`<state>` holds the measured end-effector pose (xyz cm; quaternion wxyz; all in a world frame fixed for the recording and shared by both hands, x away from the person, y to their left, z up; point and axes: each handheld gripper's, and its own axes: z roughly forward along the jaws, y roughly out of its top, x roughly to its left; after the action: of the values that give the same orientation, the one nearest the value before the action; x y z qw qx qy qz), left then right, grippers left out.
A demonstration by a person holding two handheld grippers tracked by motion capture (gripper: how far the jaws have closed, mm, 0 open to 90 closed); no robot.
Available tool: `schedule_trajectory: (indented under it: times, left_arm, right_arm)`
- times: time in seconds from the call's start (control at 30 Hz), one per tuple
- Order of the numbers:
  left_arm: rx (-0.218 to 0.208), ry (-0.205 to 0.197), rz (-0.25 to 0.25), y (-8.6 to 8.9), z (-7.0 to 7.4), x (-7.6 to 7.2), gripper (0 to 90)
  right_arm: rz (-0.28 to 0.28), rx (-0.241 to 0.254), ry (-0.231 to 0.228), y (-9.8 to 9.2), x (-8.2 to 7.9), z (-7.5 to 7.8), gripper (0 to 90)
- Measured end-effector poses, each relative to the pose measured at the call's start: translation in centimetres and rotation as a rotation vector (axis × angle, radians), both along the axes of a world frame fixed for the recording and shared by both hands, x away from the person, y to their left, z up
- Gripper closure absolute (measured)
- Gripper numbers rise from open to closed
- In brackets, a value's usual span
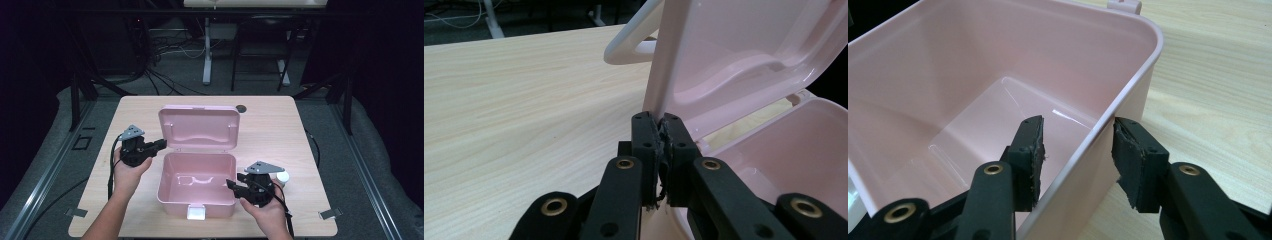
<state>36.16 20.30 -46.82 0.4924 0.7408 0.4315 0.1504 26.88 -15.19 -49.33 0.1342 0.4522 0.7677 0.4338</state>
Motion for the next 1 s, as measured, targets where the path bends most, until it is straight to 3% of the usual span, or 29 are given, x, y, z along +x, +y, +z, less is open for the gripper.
schedule_trajectory:
  times: [0.3,0.4,1.0]
  left_arm:
    - [-0.011,0.012,0.013,-0.05,-0.02,0.0,86.3]
    - [-0.018,0.019,0.021,-0.03,-0.06,0.01,86.3]
    - [-0.054,0.061,0.06,-0.17,-0.09,0.12,86.3]
  right_arm:
    - [-0.004,-0.004,-0.007,0.1,0.01,-0.09,56.0]
    - [-0.008,-0.04,-0.005,0.42,0.03,-0.47,56.3]
    - [-0.014,-0.025,0.0,0.29,0.09,-0.47,56.9]
